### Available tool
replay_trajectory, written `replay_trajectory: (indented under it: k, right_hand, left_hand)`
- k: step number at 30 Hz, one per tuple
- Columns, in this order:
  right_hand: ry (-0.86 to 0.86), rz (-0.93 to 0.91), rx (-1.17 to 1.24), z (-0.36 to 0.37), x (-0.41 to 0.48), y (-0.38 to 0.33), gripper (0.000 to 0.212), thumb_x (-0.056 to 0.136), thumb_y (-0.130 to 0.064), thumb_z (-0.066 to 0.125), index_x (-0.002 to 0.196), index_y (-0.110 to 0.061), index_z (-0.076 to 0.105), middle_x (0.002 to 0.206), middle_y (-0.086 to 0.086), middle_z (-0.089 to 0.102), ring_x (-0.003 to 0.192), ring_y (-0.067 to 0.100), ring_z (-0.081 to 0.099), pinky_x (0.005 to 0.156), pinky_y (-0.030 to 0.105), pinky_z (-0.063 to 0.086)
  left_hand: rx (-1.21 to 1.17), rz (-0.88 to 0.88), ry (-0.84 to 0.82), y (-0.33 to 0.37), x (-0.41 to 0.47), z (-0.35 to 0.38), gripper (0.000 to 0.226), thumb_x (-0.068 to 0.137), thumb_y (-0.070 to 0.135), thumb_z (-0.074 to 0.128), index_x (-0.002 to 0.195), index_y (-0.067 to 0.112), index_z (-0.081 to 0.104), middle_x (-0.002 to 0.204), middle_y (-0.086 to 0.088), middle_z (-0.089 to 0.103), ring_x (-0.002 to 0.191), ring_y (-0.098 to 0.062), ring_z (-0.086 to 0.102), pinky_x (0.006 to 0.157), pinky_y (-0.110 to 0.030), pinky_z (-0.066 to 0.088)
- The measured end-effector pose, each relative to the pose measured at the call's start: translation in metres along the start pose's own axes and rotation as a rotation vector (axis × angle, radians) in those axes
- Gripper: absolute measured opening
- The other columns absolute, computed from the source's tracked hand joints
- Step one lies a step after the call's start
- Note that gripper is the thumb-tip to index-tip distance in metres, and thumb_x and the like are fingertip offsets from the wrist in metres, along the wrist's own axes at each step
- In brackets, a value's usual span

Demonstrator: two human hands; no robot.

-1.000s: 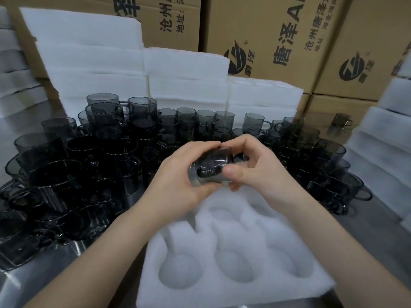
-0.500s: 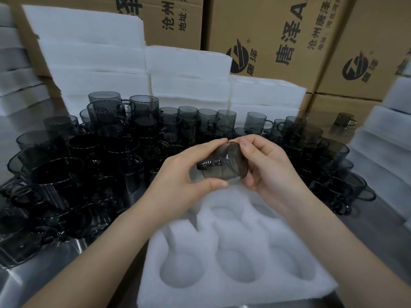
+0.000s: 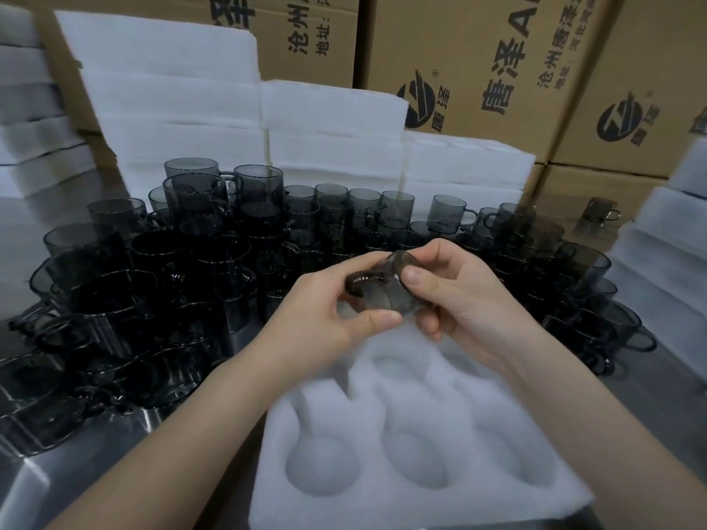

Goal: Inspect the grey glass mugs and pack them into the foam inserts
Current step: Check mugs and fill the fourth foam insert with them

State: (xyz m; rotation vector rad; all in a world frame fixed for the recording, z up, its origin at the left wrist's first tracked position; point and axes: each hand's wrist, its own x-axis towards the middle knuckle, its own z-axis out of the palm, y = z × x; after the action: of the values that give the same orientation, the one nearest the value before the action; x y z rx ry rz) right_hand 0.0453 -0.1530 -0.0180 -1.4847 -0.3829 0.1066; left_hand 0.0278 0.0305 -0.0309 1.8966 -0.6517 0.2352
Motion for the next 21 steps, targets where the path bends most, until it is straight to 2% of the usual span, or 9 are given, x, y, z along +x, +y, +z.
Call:
replay_trajectory:
  k: [3, 5, 8, 10, 13, 15, 17, 19, 21]
  right_hand:
    - [0.127, -0.077, -0.202, 0.006, -0.001, -0.001, 0.045, 0.069, -0.051, 0.076, 0.082, -0.015, 0.051, 0.056, -0.001, 0.059, 0.036, 0.017, 0.047, 0.035, 0.023, 0.037]
    - [0.166, -0.118, -0.253, 0.009, -0.001, -0.002, 0.042, 0.073, -0.054, 0.067, 0.08, -0.017, 0.048, 0.052, 0.001, 0.057, 0.037, 0.02, 0.051, 0.037, 0.027, 0.041]
    - [0.143, -0.113, -0.268, 0.012, -0.001, -0.001, 0.036, 0.082, -0.045, 0.07, 0.084, -0.018, 0.047, 0.065, 0.005, 0.061, 0.048, 0.024, 0.058, 0.041, 0.031, 0.044]
    - [0.106, -0.094, -0.325, 0.013, -0.002, 0.0, 0.032, 0.077, -0.037, 0.067, 0.09, -0.019, 0.045, 0.078, 0.003, 0.062, 0.059, 0.024, 0.06, 0.044, 0.031, 0.043]
    - [0.067, -0.103, -0.371, 0.016, -0.002, 0.001, 0.04, 0.07, -0.035, 0.069, 0.102, -0.026, 0.047, 0.098, 0.003, 0.064, 0.07, 0.015, 0.063, 0.054, 0.029, 0.047]
    - [0.054, -0.136, -0.451, 0.017, -0.002, 0.003, 0.055, 0.063, -0.038, 0.072, 0.112, -0.033, 0.049, 0.102, -0.005, 0.067, 0.086, 0.006, 0.066, 0.073, 0.027, 0.053]
    - [0.052, -0.16, -0.526, 0.017, -0.001, 0.003, 0.057, 0.06, -0.042, 0.069, 0.114, -0.037, 0.053, 0.103, -0.013, 0.068, 0.098, 0.002, 0.064, 0.09, 0.032, 0.052]
    - [0.051, -0.188, -0.552, 0.017, -0.001, 0.004, 0.051, 0.062, -0.045, 0.066, 0.112, -0.038, 0.056, 0.099, -0.019, 0.068, 0.097, 0.0, 0.064, 0.091, 0.032, 0.052]
    - [0.051, -0.236, -0.6, 0.018, -0.002, 0.004, 0.051, 0.068, -0.048, 0.064, 0.117, -0.04, 0.053, 0.101, -0.025, 0.067, 0.098, -0.004, 0.063, 0.088, 0.02, 0.05]
  left_hand:
    - [0.084, 0.049, -0.013, -0.003, 0.002, 0.001, 0.06, 0.076, 0.021, 0.077, 0.129, 0.039, 0.053, 0.12, 0.015, 0.065, 0.11, -0.001, 0.059, 0.097, -0.028, 0.047]
    - [0.152, 0.092, -0.012, -0.006, 0.003, 0.002, 0.069, 0.078, 0.013, 0.078, 0.135, 0.035, 0.047, 0.131, 0.013, 0.057, 0.12, 0.0, 0.052, 0.105, -0.023, 0.04]
    - [0.244, 0.168, -0.003, -0.009, 0.004, 0.003, 0.077, 0.078, -0.001, 0.075, 0.144, 0.02, 0.041, 0.144, 0.004, 0.045, 0.135, -0.002, 0.038, 0.113, -0.017, 0.028]
    - [0.281, 0.185, -0.011, -0.009, 0.004, 0.004, 0.083, 0.079, -0.01, 0.067, 0.149, 0.019, 0.032, 0.153, 0.003, 0.034, 0.142, -0.002, 0.027, 0.116, -0.017, 0.022]
    - [0.305, 0.224, -0.063, -0.005, 0.003, 0.007, 0.088, 0.08, -0.017, 0.052, 0.152, 0.021, 0.018, 0.16, 0.003, 0.019, 0.147, -0.002, 0.015, 0.118, -0.019, 0.017]
    - [0.318, 0.258, -0.107, -0.002, 0.003, 0.009, 0.091, 0.079, -0.016, 0.048, 0.151, 0.024, 0.01, 0.161, -0.001, 0.015, 0.148, -0.005, 0.012, 0.119, -0.021, 0.015]
    - [0.34, 0.262, -0.145, -0.001, 0.002, 0.01, 0.098, 0.081, -0.004, 0.062, 0.151, 0.029, 0.003, 0.162, 0.002, 0.01, 0.148, -0.004, 0.008, 0.119, -0.02, 0.013]
    - [0.329, 0.237, -0.137, 0.0, 0.002, 0.011, 0.105, 0.079, 0.016, 0.076, 0.152, 0.031, 0.002, 0.162, 0.007, 0.012, 0.147, 0.001, 0.009, 0.117, -0.017, 0.015]
    - [0.313, 0.219, -0.044, 0.0, 0.002, 0.012, 0.101, 0.079, 0.022, 0.078, 0.154, 0.022, 0.011, 0.158, 0.006, 0.022, 0.144, 0.004, 0.018, 0.113, -0.01, 0.017]
